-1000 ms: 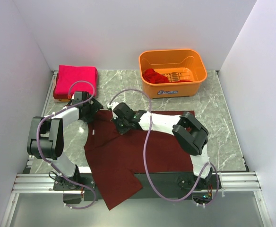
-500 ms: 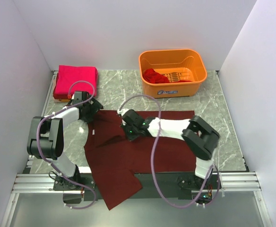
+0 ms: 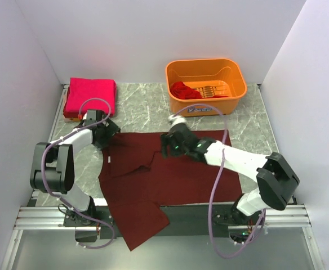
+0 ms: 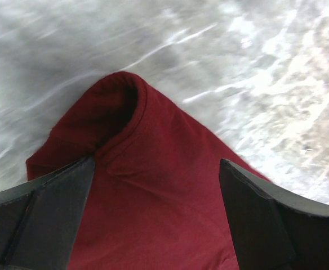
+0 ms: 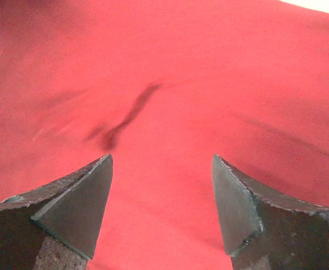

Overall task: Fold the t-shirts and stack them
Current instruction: Fold the tshirt

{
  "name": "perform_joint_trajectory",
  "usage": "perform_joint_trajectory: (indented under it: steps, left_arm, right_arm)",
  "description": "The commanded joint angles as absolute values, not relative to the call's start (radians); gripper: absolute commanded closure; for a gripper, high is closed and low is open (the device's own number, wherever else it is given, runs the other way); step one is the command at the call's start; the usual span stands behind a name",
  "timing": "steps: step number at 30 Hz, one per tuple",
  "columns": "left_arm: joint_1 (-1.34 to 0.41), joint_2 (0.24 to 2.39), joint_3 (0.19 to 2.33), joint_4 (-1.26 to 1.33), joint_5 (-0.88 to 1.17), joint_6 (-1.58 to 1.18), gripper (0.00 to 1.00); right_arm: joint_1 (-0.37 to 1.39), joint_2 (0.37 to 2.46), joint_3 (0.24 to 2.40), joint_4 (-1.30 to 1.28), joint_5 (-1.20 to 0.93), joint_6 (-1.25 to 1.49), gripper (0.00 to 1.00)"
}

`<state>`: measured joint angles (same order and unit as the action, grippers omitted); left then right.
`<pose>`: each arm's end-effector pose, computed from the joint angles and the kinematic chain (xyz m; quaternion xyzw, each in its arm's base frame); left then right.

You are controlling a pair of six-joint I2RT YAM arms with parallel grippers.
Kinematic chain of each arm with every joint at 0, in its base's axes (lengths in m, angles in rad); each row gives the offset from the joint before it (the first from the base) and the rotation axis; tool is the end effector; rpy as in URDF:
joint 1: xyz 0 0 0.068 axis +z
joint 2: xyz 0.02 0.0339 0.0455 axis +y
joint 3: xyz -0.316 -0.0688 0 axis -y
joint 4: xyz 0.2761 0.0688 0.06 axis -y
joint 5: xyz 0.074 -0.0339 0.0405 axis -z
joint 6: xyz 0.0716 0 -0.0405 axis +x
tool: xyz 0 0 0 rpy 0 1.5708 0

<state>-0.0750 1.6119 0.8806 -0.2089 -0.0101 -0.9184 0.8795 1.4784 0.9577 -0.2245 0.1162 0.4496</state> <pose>0.3634 -0.0266 0.1719 -0.3906 0.8668 -0.1435 0.2749 0.2403 0.2773 0.2444 -0.1723 0.8984 0.2051 0.3481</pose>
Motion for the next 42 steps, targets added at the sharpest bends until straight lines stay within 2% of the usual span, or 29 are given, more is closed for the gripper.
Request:
perform_joint_trajectory:
  steps: [1,4,13,26,33,42]
  left_arm:
    - [-0.066,1.545,0.859,-0.333,-0.069,-0.893,0.01]
    - [-0.081,1.48,0.865,-0.363,-0.084,-0.899,0.01]
    - [-0.167,1.417,0.914,-0.436,-0.114,-0.91,0.01]
    - [-0.206,1.67,0.989,-0.348,-0.052,-0.865,0.01]
    - [-0.206,1.805,1.083,-0.345,-0.048,-0.839,0.01]
    - [-0.207,1.934,1.232,-0.39,-0.061,-0.828,0.0]
  right_arm:
    - [0.713,1.428,0.911,-0.241,0.163,0.526,0.22]
    - [0.623,1.41,0.876,-0.213,0.08,0.528,0.2]
    - [0.381,1.495,0.907,-0.213,0.061,0.511,0.18]
    - [0.151,1.592,0.885,-0.275,0.005,0.52,0.19]
    - [0.08,1.646,0.888,-0.265,-0.038,0.508,0.19]
    - [0.037,1.735,0.991,-0.301,-0.04,0.519,0.21]
